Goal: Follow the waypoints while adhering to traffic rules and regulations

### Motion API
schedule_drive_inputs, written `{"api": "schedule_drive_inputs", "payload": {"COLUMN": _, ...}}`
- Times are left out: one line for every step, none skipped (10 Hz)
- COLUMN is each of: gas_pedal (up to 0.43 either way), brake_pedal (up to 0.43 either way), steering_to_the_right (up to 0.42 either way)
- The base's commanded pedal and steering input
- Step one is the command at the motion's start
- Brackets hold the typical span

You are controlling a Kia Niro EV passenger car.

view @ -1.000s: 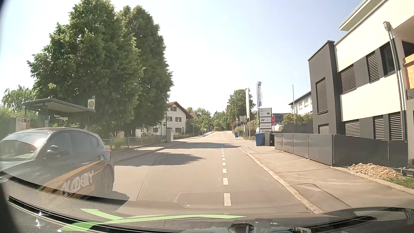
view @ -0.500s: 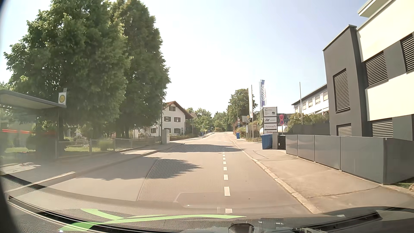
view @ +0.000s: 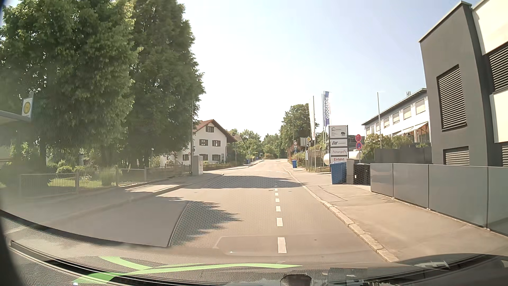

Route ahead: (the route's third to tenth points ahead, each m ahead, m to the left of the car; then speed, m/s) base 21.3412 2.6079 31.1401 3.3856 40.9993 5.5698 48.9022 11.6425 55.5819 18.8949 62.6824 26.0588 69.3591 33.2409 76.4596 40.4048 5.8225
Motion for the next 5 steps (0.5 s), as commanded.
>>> {"api": "schedule_drive_inputs", "payload": {"gas_pedal": 0.079, "brake_pedal": 0.000, "steering_to_the_right": -0.009}}
{"api": "schedule_drive_inputs", "payload": {"gas_pedal": 0.079, "brake_pedal": 0.000, "steering_to_the_right": -0.009}}
{"api": "schedule_drive_inputs", "payload": {"gas_pedal": 0.079, "brake_pedal": 0.000, "steering_to_the_right": -0.009}}
{"api": "schedule_drive_inputs", "payload": {"gas_pedal": 0.079, "brake_pedal": 0.000, "steering_to_the_right": -0.010}}
{"api": "schedule_drive_inputs", "payload": {"gas_pedal": 0.079, "brake_pedal": 0.000, "steering_to_the_right": -0.011}}
